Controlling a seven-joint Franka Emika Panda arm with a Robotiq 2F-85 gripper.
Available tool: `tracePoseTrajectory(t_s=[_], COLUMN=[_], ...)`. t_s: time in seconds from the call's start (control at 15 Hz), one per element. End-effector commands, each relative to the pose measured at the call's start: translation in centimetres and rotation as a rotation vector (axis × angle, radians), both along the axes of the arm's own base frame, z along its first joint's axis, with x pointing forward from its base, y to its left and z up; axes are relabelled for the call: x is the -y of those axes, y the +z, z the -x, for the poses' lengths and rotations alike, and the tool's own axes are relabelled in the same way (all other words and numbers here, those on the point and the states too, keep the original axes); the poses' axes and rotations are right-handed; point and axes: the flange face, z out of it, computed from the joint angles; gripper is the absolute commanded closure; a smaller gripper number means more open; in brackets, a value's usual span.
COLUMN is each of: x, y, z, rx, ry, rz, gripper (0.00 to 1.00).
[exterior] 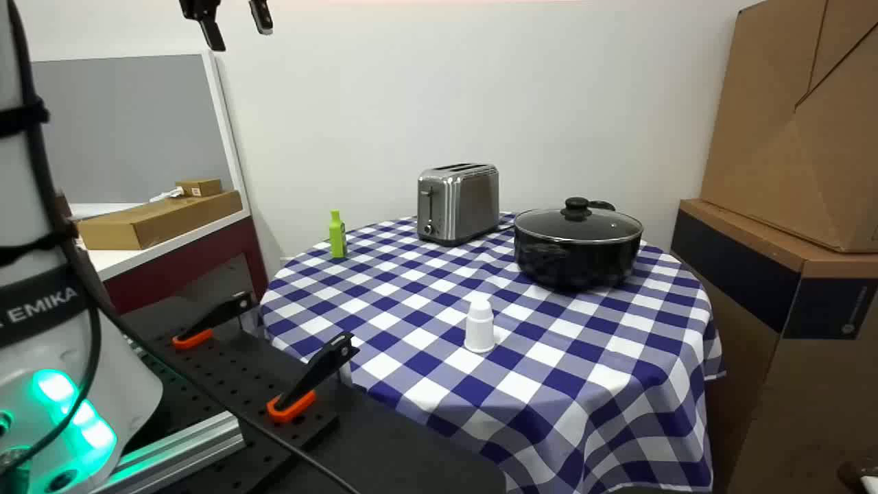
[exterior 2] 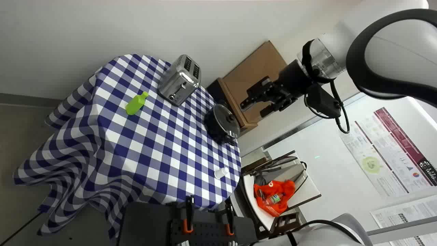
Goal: Remove the glass lid from the black pot
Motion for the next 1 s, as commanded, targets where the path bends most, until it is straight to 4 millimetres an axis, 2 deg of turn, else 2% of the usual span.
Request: tracePoseTrajectory(t_s=[0.0,0.27,0.4,0.67,0.93], x=[0.0,0.3,1.8,7.3,14.8], y=[0.1,0.0,-0.1,-1.5,-4.3], z=[0.0,-0.1,-1.0,-5.4,-11.1], rx=[-0.001,0.005,0.030,0.143,0.160], ry=[0.000,0.041,0.051,0.077,0.051], rz=[0.000,-0.023,-0.027,0.025,0.017], gripper=[0.00,0.00,0.00,0.00,0.00])
